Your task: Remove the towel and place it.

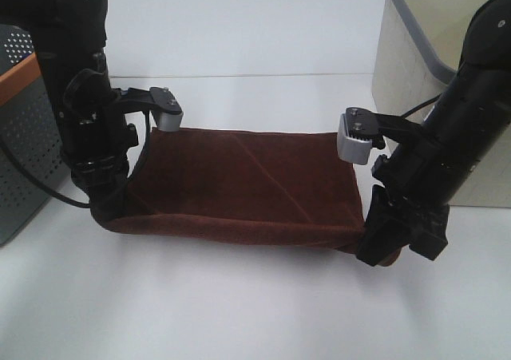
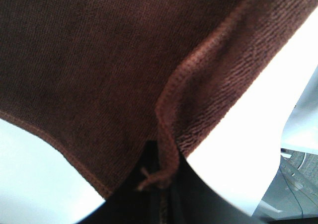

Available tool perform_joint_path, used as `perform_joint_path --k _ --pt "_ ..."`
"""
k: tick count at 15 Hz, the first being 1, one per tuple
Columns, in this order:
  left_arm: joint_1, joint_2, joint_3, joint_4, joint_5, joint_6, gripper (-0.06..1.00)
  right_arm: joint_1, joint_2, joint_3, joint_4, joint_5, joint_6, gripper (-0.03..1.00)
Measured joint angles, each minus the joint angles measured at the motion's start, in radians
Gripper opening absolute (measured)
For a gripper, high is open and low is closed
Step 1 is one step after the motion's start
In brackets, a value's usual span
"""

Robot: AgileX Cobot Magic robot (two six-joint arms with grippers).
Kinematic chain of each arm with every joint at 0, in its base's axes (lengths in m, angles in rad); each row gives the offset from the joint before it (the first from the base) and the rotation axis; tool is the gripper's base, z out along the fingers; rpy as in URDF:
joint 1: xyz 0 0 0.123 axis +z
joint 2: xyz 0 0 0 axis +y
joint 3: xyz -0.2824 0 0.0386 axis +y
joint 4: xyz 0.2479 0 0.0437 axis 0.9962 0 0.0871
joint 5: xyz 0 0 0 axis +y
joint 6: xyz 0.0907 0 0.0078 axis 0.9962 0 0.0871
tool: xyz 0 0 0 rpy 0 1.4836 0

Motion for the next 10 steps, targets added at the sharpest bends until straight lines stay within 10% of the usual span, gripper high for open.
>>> perform_joint_path --k 6,10 --pt "0.000 0.000 0.000 -0.002 0.001 -0.031 0.17 0.000 0.000 0.000 0.064 0.006 0.024 0.02" --pt "0.000 0.000 0.000 -0.020 0.001 -0.122 0.58 0.000 0.000 0.000 0.065 0.034 0.217 0.42"
